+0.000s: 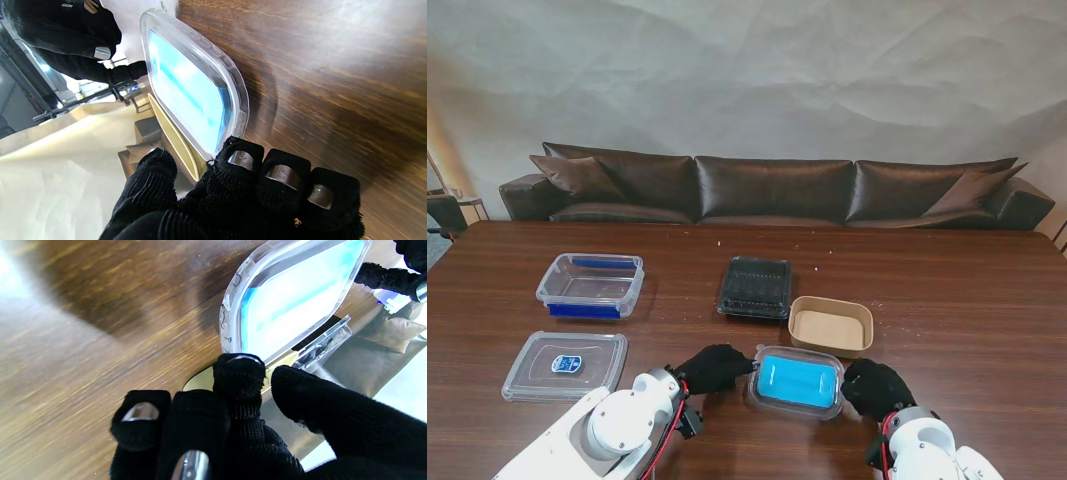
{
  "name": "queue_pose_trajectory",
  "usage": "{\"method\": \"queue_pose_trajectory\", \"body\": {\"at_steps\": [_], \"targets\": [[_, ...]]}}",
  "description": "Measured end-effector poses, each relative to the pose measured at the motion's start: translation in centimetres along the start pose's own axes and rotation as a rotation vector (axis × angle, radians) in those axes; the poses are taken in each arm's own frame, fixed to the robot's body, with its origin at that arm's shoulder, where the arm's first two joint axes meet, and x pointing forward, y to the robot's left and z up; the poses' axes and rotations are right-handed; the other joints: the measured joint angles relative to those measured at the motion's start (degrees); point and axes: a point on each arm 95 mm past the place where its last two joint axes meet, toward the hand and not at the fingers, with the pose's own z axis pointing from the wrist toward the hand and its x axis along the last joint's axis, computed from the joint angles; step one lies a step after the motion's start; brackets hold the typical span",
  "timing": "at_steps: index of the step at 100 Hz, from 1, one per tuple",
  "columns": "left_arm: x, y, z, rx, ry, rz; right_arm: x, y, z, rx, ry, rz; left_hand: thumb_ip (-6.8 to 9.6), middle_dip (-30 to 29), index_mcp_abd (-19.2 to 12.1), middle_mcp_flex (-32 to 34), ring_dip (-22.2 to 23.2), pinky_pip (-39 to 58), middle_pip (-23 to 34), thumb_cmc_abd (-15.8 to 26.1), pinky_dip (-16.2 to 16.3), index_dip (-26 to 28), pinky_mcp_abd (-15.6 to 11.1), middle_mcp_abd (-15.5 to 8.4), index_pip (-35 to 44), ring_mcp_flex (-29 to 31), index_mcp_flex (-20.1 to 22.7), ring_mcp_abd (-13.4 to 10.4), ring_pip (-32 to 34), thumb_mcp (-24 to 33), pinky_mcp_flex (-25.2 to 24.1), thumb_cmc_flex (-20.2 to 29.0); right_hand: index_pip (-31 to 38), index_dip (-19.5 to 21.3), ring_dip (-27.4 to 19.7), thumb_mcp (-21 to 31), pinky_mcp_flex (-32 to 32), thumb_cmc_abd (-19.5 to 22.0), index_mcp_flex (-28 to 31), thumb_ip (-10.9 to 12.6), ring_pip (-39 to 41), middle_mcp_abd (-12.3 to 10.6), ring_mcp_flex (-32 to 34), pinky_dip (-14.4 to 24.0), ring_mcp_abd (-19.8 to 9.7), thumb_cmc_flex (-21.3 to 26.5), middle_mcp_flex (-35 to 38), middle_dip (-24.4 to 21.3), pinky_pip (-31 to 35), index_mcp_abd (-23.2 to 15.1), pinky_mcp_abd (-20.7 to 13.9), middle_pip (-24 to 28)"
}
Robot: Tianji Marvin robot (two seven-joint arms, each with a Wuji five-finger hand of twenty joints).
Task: Pair container bodies with their lids
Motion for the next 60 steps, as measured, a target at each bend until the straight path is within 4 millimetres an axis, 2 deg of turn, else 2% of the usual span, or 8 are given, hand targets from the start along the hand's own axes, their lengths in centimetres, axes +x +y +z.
{"method": "queue_pose_trajectory", "body": {"at_steps": [19,60], "targets": [[0.2,-0.2,0.0,0.009,0.008,0.004,0.1,0.6,-0.1,-0.025,0.001,0.004,0.0,0.0,-1.1,0.0,0.0,0.0,-0.1,0.0,0.0,0.0,0.0,0.0,0.0,-0.1,0.0,0.0,0.0,0.0,-0.3,0.0,0.0,0.0,0.0,0.0,0.0,0.0,0.0,0.0,0.0,0.0,0.0,0.0,0.0,0.0,0.0,0.0,0.0,-1.9,0.0,0.0],[1.0,-0.8,0.6,0.015,0.033,0.015,0.2,1.5,0.0,-0.059,0.0,0.008,0.0,0.0,-1.5,-0.7,0.0,0.0,-0.7,0.0,-0.4,0.0,0.0,0.0,0.0,-1.2,0.0,0.1,0.0,0.0,-1.6,0.0,0.0,0.0,0.0,-0.3,0.0,0.0,0.0,0.0,0.1,0.0,0.0,0.0,0.0,0.0,0.0,0.0,0.0,-2.1,0.1,0.0]]}}
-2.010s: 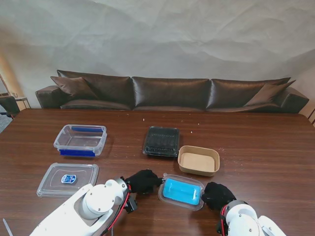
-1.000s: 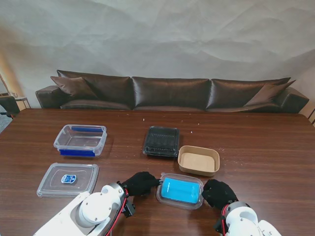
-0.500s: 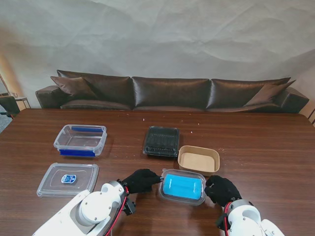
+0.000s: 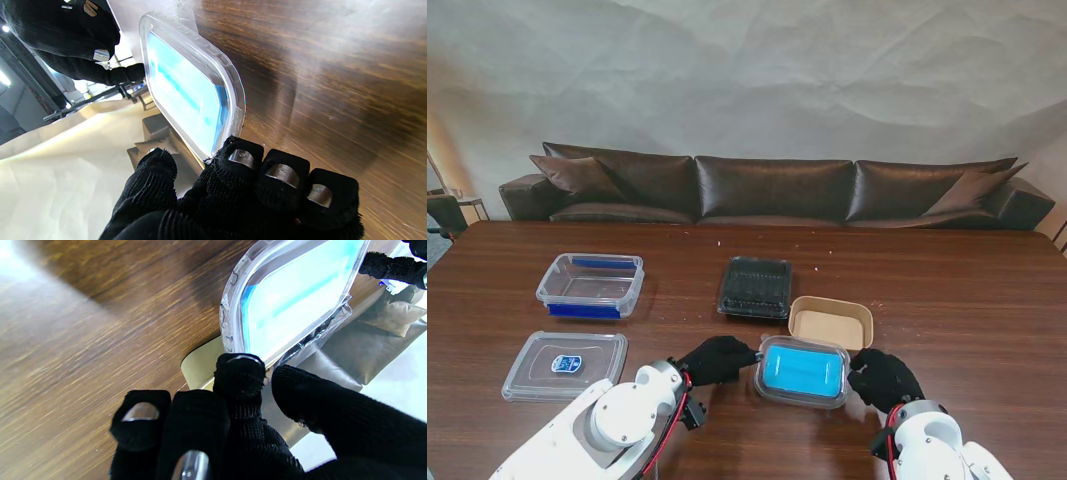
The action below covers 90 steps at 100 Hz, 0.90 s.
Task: Pair container bodies with their lids
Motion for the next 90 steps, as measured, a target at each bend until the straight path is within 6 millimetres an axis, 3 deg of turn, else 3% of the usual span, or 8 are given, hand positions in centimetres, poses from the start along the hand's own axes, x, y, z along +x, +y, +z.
{"method": "queue_pose_trajectory", "body": {"at_steps": [41,90], "targets": [[0.2,-0.5,1.2,0.008,0.009,-0.019,0.2,1.0,0.7,-0.027,-0.004,0.007,0.0,0.0,-0.3,0.0,0.0,0.0,-0.1,0.0,0.0,0.0,0.0,0.0,0.0,-0.1,0.0,0.0,0.0,0.0,-0.3,0.0,0.0,0.0,0.0,-0.1,0.0,0.0,0.0,0.0,0.0,0.0,0.0,0.0,0.0,0.0,0.0,0.0,0.0,0.0,0.0,0.0],[1.2,-2.2,4.0,0.002,0.025,-0.055,0.4,2.5,2.5,-0.039,-0.037,0.021,0.0,0.0,0.8,-0.1,0.0,0.0,-0.1,0.0,0.0,0.0,0.0,0.0,0.0,-0.1,0.0,0.0,0.0,0.0,-0.4,0.0,0.0,0.0,0.0,-0.1,0.0,0.0,0.0,0.0,0.0,0.0,0.0,0.0,0.0,0.0,0.0,0.0,0.0,1.5,0.0,0.0]]}}
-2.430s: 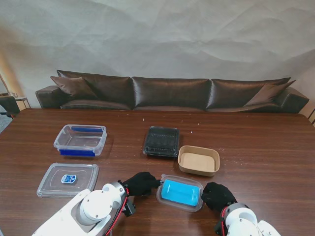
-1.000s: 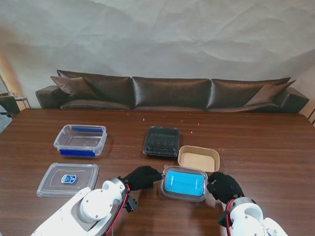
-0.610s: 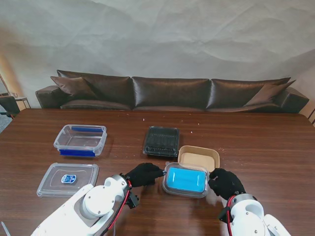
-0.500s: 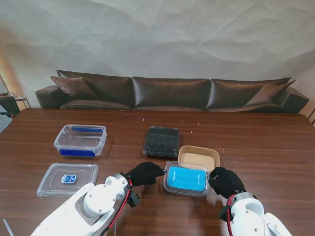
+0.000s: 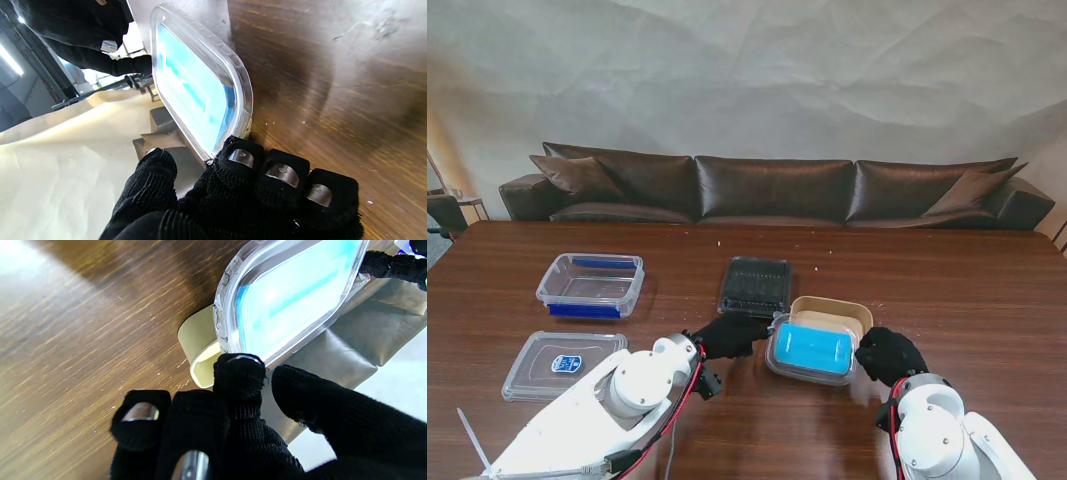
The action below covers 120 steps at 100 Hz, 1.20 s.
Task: Pair container bodies with their lids
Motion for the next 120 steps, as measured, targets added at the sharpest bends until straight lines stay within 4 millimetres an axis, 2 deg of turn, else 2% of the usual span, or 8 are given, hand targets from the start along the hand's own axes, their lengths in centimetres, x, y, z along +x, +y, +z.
{"method": "queue_pose_trajectory", "body": {"at_steps": [40,120], "targets": [[0.9,-1.5,2.8,-0.02,0.0,-0.015,0.2,1.6,2.2,-0.016,-0.018,-0.002,0.0,0.0,1.1,-0.2,0.0,0.0,0.0,0.0,0.0,0.0,0.0,0.1,0.0,-0.2,0.0,0.0,0.0,0.0,-0.2,0.0,0.0,0.0,0.0,0.0,0.0,0.0,0.0,0.0,0.0,0.0,0.0,0.0,0.0,0.0,0.0,0.0,0.0,0.1,0.0,0.0],[1.7,-3.9,7.9,-0.069,-0.029,-0.045,-0.1,4.3,6.5,-0.019,-0.065,-0.009,0.0,0.0,0.5,-0.7,0.0,-0.1,-0.3,0.0,0.0,0.0,0.0,0.3,0.0,-1.2,-0.1,0.3,0.0,0.0,-0.9,0.0,0.0,0.0,-0.2,-0.1,0.0,0.0,0.0,0.0,0.0,0.0,0.0,0.0,0.1,0.0,0.0,0.0,0.0,0.2,0.0,0.0]]}}
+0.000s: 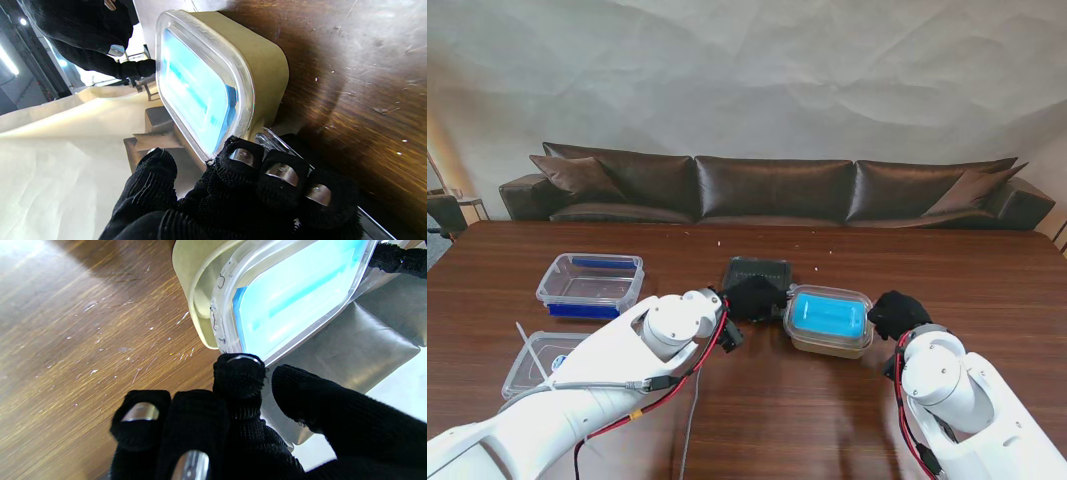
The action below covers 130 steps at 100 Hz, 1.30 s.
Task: Pair container bodies with their lids
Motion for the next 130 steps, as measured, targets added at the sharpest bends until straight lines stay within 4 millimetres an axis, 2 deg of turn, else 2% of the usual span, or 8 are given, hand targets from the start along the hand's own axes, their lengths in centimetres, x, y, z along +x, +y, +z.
{"method": "queue_pose_trajectory", "body": {"at_steps": [53,104,130], "targets": [[0.4,-0.8,1.8,-0.031,-0.002,-0.005,-0.6,0.3,0.9,0.001,-0.036,-0.004,0.0,0.0,-0.6,-0.1,0.0,0.0,-0.1,0.0,0.0,0.4,0.0,0.0,0.0,0.0,0.0,0.0,0.0,0.0,-0.1,0.0,0.0,0.0,0.0,0.0,0.0,0.0,0.0,0.0,0.0,0.0,0.0,0.0,0.0,0.0,0.0,0.0,0.0,-0.1,0.0,0.0],[1.2,-0.6,1.3,-0.049,-0.01,0.009,-0.8,0.4,0.8,0.007,-0.047,-0.002,0.0,0.0,-0.6,-0.1,0.0,0.0,-0.1,0.0,0.0,0.9,0.0,0.0,0.0,0.0,-0.1,0.0,0.0,0.0,-0.1,0.0,0.0,0.0,0.0,0.0,0.0,0.0,0.0,0.0,0.0,0.0,0.0,0.0,0.0,0.0,0.0,0.0,0.0,-0.3,0.0,0.0],[1.1,-0.8,1.2,-0.05,-0.036,0.018,-0.7,0.3,0.9,0.022,-0.051,-0.007,0.0,0.0,-0.5,-0.1,0.0,0.0,-0.1,0.0,0.0,0.9,0.0,0.0,0.1,0.0,-1.3,0.0,0.0,0.0,-0.1,0.0,0.0,0.0,0.0,0.0,0.0,0.0,1.5,0.0,0.0,0.0,0.0,0.0,0.0,0.0,0.0,0.0,0.0,-2.4,0.1,0.0]]}}
